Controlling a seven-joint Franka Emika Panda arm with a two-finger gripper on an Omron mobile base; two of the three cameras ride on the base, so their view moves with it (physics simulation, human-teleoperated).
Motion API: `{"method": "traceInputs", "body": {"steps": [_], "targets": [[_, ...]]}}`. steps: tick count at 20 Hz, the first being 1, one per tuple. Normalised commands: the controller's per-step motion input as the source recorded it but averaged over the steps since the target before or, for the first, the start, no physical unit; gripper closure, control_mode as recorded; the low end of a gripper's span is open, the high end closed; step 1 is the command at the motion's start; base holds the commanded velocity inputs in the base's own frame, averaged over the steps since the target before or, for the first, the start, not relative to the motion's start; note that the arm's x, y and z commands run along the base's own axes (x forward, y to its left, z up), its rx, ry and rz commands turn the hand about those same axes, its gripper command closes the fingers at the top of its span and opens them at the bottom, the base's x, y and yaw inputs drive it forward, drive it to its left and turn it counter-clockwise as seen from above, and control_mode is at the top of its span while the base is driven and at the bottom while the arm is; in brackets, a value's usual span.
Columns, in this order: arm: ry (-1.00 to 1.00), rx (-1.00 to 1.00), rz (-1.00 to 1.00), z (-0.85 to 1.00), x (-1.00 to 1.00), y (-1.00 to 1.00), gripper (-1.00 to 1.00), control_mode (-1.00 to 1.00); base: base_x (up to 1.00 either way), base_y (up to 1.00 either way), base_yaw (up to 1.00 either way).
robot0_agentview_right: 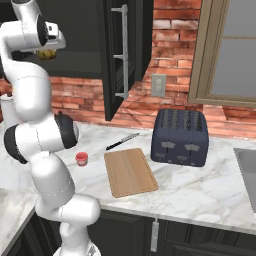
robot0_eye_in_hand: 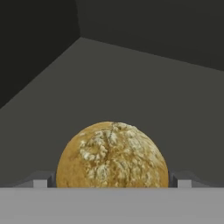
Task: Pick the bread, place it on the cutting board, pick the jam, place it on the counter, and close the cabinet.
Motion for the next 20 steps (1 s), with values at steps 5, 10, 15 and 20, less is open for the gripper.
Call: {"method": "traceInputs", "body": {"steps": [5, 10, 15, 20], "targets": [[-0.04, 0.00, 0.00, 0.00, -0.67, 0.00, 1.00, -1.00, 0.00, 0.00, 0.00], [-0.02, 0.00, 0.00, 0.00, -0.69, -0.04, 1.00, -1.00, 0.00, 0.00, 0.00], [0.00, 0.00, 0.00, 0.00, -0.72, -0.10, 1.00, -1.00, 0.00, 0.00, 0.00], [0.00, 0.00, 0.00, 0.00, -0.66, -0.13, 1.00, -1.00, 0.00, 0.00, 0.00]]}}
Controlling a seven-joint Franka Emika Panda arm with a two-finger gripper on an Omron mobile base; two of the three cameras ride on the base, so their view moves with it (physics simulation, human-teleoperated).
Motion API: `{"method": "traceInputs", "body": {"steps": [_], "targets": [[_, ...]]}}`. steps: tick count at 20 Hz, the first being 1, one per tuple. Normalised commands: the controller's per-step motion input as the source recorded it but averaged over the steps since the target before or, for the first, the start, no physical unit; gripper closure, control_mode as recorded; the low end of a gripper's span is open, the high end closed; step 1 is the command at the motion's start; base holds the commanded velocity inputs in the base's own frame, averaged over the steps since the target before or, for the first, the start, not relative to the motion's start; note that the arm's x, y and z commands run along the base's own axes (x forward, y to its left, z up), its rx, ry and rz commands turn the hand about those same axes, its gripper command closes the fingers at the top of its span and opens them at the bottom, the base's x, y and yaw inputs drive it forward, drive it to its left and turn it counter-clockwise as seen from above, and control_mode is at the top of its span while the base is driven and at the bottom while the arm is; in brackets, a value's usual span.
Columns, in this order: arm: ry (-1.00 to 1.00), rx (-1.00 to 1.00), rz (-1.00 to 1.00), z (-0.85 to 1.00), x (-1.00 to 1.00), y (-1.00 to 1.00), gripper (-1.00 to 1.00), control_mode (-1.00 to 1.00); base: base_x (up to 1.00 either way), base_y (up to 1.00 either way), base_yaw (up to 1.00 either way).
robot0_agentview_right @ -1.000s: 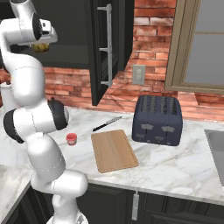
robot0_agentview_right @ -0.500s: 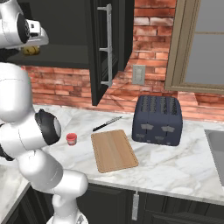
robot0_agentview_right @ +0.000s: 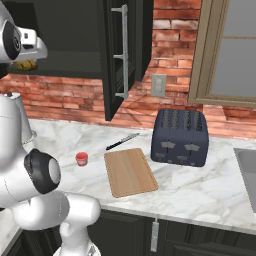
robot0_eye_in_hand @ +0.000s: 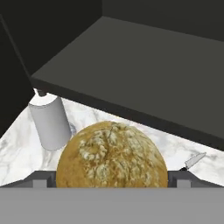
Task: Pick the bread, place it on the cutting board, pick the jam, place it on the counter, and close the cabinet.
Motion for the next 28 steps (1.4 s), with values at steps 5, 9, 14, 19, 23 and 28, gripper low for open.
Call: {"method": "traceInputs", "body": {"steps": [5, 9, 14, 19, 23, 28], "targets": [[0.00, 0.00, 0.00, 0.00, -0.59, -0.16, 1.00, -1.00, 0.00, 0.00, 0.00], [0.00, 0.00, 0.00, 0.00, -0.55, -0.27, 1.00, -1.00, 0.00, 0.00, 0.00], [0.00, 0.00, 0.01, -0.01, -0.55, -0.43, 1.00, -1.00, 0.00, 0.00, 0.00], [0.00, 0.00, 0.00, -0.02, -0.45, -0.44, 1.00, -1.00, 0.00, 0.00, 0.00], [0.00, 0.00, 0.00, -0.14, -0.28, -0.36, 1.00, -1.00, 0.00, 0.00, 0.00], [0.00, 0.00, 0.00, -0.18, -0.09, -0.31, 1.00, -1.00, 0.00, 0.00, 0.00]]}}
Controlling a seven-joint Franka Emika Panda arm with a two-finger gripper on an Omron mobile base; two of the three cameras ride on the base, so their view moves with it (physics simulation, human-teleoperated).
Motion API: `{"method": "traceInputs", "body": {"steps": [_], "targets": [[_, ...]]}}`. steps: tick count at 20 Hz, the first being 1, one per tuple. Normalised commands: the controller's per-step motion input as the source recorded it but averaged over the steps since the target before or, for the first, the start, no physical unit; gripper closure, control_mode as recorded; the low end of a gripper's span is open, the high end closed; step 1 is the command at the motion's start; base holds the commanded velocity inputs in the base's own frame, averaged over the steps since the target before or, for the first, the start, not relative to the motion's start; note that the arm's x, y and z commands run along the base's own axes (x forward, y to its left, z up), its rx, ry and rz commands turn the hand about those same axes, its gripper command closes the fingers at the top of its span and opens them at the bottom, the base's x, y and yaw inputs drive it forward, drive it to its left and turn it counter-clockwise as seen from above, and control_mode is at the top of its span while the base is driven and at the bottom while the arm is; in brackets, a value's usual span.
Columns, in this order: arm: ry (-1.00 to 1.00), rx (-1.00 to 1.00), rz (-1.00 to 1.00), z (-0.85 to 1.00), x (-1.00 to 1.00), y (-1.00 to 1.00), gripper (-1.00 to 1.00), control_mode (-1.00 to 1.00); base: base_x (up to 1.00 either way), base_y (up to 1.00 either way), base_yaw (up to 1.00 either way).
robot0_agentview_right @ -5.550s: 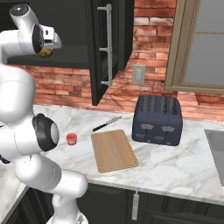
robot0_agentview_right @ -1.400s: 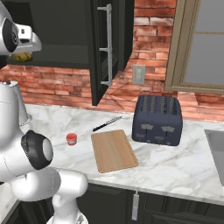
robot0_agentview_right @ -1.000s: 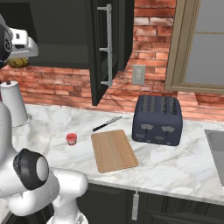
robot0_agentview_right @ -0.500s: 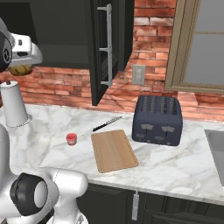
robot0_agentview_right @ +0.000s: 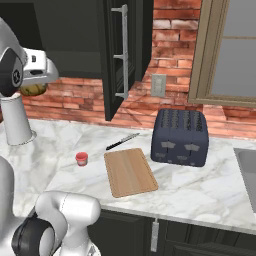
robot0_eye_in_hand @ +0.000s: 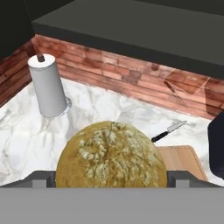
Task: Pick the bread, place it on the cutting board, pick the jam, place it on the counter, and close the cabinet.
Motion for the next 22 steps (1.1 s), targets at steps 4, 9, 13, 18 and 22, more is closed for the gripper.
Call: {"method": "traceInputs", "body": {"steps": [4, 9, 13, 18, 22], "targets": [[0.00, 0.00, 0.00, -0.18, 0.00, -0.36, 1.00, -1.00, 0.00, 0.00, 0.00], [0.03, 0.00, -0.01, -0.16, 0.00, -0.39, 1.00, -1.00, 0.00, 0.00, 0.00], [0.05, 0.00, -0.02, -0.19, 0.00, -0.31, 1.00, -1.00, 0.00, 0.00, 0.00], [0.05, 0.00, -0.03, -0.27, 0.00, -0.24, 1.00, -1.00, 0.00, 0.00, 0.00], [0.02, 0.00, -0.03, -0.37, 0.00, -0.23, 1.00, -1.00, 0.00, 0.00, 0.00]]}}
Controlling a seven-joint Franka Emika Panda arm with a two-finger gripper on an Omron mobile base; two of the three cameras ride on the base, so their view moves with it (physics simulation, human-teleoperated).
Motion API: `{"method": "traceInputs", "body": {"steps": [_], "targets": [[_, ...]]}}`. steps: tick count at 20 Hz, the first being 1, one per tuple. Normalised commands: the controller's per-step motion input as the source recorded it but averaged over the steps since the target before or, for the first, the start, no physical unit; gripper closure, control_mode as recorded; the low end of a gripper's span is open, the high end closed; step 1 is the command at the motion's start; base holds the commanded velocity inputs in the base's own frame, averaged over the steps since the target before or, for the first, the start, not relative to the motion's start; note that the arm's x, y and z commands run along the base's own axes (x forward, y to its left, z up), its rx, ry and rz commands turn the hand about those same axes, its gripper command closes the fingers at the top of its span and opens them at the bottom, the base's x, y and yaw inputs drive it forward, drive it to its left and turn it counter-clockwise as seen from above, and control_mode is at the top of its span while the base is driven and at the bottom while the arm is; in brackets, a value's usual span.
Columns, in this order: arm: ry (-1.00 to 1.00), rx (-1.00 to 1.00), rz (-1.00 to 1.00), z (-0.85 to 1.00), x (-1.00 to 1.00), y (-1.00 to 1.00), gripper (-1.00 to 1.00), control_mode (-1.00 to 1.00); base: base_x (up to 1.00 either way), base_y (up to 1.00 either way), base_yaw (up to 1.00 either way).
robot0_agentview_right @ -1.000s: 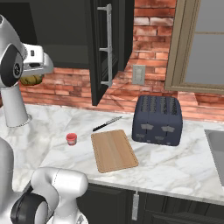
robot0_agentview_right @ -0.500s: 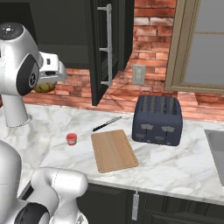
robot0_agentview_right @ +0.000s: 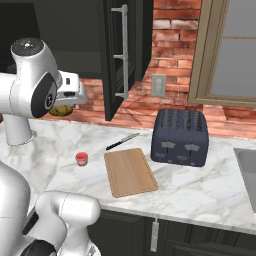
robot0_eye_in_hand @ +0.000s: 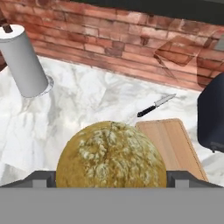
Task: Pick the bread, place it on the cutting board, pick the jam, place it on the counter, and close the cabinet.
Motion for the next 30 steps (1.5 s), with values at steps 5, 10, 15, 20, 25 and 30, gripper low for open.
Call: {"method": "traceInputs", "body": {"steps": [5, 10, 15, 20, 25, 30], "targets": [[0.00, -0.01, -0.03, -0.42, 0.00, -0.24, 1.00, -1.00, 0.00, 0.00, 0.00], [0.00, -0.01, -0.04, -0.43, 0.00, -0.21, 1.00, -1.00, 0.00, 0.00, 0.00], [0.02, -0.04, -0.03, -0.44, 0.00, -0.20, 1.00, -1.00, 0.00, 0.00, 0.00], [0.03, -0.04, -0.03, -0.46, 0.00, -0.17, 1.00, -1.00, 0.00, 0.00, 0.00], [0.04, -0.02, -0.03, -0.38, 0.00, -0.20, 1.00, -1.00, 0.00, 0.00, 0.00], [0.03, -0.02, -0.03, -0.34, 0.05, -0.19, 1.00, -1.00, 0.00, 0.00, 0.00]]}}
